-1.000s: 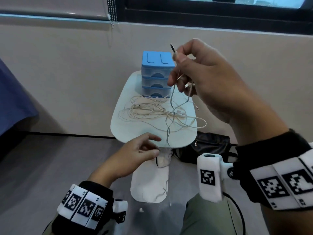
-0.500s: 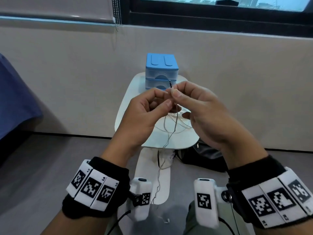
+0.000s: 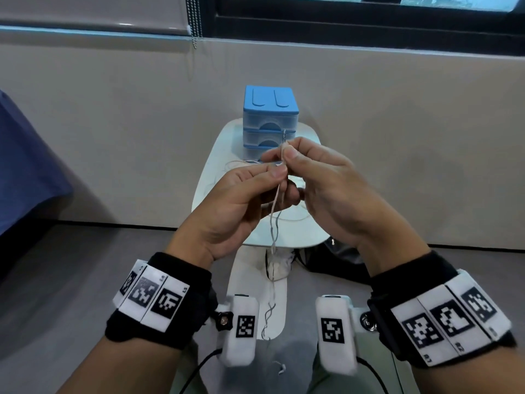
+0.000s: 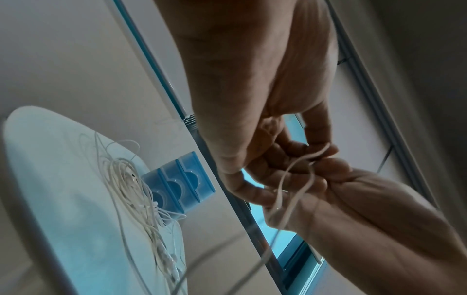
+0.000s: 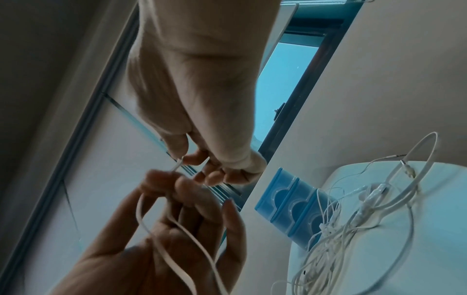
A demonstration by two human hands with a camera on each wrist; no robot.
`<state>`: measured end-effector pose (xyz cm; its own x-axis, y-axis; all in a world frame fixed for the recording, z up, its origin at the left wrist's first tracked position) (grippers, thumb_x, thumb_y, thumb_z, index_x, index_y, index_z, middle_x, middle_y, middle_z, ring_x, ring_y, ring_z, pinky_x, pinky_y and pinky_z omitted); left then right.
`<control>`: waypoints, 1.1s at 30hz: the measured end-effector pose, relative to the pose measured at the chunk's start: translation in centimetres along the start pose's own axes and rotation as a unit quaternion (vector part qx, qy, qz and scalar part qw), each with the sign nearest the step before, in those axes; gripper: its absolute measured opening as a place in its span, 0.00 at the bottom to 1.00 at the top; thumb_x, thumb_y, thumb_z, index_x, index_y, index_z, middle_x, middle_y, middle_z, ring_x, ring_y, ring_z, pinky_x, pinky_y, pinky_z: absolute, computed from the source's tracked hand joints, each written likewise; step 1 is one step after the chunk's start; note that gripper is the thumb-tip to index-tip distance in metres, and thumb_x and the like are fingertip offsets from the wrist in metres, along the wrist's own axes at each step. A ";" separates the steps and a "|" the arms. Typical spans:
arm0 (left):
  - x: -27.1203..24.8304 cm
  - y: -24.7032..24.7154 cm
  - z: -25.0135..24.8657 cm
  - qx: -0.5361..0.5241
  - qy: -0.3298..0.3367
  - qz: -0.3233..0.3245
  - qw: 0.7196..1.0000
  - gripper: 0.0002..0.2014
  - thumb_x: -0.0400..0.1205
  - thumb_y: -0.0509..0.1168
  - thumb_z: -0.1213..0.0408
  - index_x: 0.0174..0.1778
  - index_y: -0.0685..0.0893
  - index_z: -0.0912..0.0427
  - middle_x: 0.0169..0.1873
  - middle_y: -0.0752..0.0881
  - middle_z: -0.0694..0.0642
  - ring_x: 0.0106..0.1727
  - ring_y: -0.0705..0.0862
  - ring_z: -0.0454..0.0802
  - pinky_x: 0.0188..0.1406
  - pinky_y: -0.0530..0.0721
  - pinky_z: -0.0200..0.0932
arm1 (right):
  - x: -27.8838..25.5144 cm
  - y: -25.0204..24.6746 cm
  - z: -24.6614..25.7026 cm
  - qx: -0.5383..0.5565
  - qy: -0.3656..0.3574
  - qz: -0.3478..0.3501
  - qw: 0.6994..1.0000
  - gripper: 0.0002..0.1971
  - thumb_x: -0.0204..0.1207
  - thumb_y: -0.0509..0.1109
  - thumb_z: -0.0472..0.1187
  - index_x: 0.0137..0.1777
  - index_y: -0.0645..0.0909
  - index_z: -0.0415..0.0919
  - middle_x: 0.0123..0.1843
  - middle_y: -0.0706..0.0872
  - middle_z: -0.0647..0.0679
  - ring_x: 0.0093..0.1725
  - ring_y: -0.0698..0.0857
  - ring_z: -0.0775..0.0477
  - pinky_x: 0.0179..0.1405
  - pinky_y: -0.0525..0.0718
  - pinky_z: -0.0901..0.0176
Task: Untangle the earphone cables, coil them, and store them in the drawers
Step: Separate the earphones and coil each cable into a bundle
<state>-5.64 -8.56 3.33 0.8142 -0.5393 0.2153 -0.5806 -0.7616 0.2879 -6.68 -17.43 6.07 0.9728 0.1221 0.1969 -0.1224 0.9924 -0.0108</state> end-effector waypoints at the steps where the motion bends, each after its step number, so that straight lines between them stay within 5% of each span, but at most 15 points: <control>1: 0.0 0.0 0.1 0.004 -0.002 0.004 1.000 0.16 0.86 0.66 0.62 0.31 0.89 0.54 0.34 0.86 0.53 0.40 0.86 0.45 0.55 0.85 0.43 | 0.2 -0.2 0.2 0.013 -0.001 -0.011 1.000 0.13 0.87 0.64 0.45 0.55 0.83 0.35 0.50 0.83 0.36 0.42 0.79 0.42 0.45 0.76 0.52; 6: -0.3 -0.7 0.8 0.008 -0.017 0.021 1.000 0.15 0.84 0.64 0.63 0.31 0.87 0.56 0.34 0.85 0.55 0.41 0.84 0.49 0.55 0.86 0.42 | 2.1 -5.5 0.5 0.105 -0.006 -0.155 0.982 0.10 0.90 0.62 0.41 0.46 0.79 0.45 0.43 0.90 0.46 0.37 0.79 0.52 0.36 0.71 0.56; 11: -0.4 -1.4 1.3 0.021 -0.041 0.021 0.999 0.14 0.82 0.65 0.63 0.31 0.87 0.55 0.34 0.85 0.55 0.40 0.85 0.49 0.53 0.86 0.41 | 3.1 -11.6 -3.5 0.222 0.024 -0.258 0.940 0.12 0.91 0.56 0.35 0.44 0.72 0.45 0.34 0.81 0.46 0.23 0.68 0.54 0.19 0.62 0.64; 19: -1.1 -2.0 2.8 0.018 -0.088 0.041 0.995 0.12 0.81 0.68 0.63 0.30 0.87 0.56 0.35 0.87 0.56 0.43 0.85 0.50 0.55 0.85 0.42 | -0.3 -22.4 -12.5 0.368 0.088 -0.461 0.803 0.16 0.78 0.44 0.26 0.41 0.66 0.47 0.33 0.74 0.48 0.15 0.67 0.56 0.15 0.60 0.68; 22: -1.5 -1.8 1.9 -0.005 -0.079 0.067 0.995 0.11 0.76 0.79 0.58 0.32 0.86 0.56 0.36 0.86 0.55 0.45 0.84 0.51 0.65 0.81 0.50 | -3.1 -25.7 -16.7 0.359 0.135 -0.530 0.756 0.18 0.74 0.40 0.24 0.47 0.69 0.42 0.33 0.73 0.49 0.12 0.68 0.56 0.14 0.60 0.71; 25: -2.1 -2.3 -1.2 -0.047 -0.034 0.076 0.995 0.11 0.75 0.78 0.56 0.31 0.87 0.55 0.34 0.86 0.53 0.45 0.84 0.49 0.73 0.78 0.57 | -7.2 -28.7 -21.8 0.342 0.177 -0.588 0.711 0.19 0.79 0.42 0.24 0.48 0.71 0.43 0.33 0.73 0.49 0.11 0.69 0.56 0.14 0.62 0.73; 29: -2.0 -3.0 -4.9 -0.014 0.005 0.061 0.998 0.11 0.76 0.76 0.57 0.30 0.86 0.54 0.32 0.83 0.51 0.42 0.82 0.50 0.72 0.81 0.56 | -11.3 -29.8 -28.3 0.265 0.264 -0.586 0.719 0.21 0.73 0.46 0.20 0.53 0.73 0.43 0.37 0.76 0.45 0.12 0.76 0.54 0.12 0.66 0.71; 33: -0.3 -2.9 -4.6 0.040 -0.019 0.016 0.999 0.15 0.83 0.66 0.61 0.30 0.86 0.53 0.29 0.81 0.51 0.39 0.79 0.50 0.63 0.82 0.52 | -11.7 -25.7 -30.4 0.248 0.309 -0.552 0.734 0.17 0.84 0.47 0.27 0.63 0.72 0.41 0.42 0.79 0.37 0.29 0.80 0.47 0.13 0.72 0.71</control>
<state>-4.24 -4.54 6.75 0.7961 -0.5757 0.1865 -0.6047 -0.7694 0.2058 -8.90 -43.95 -25.73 0.4186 -0.6174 -0.6660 0.8993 0.3840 0.2093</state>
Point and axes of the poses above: each hand's wrist, its own x-axis towards the middle knuckle, its own y-axis out of the palm, z = x × y, the point moved 10 cm from there along x, towards the middle knuckle
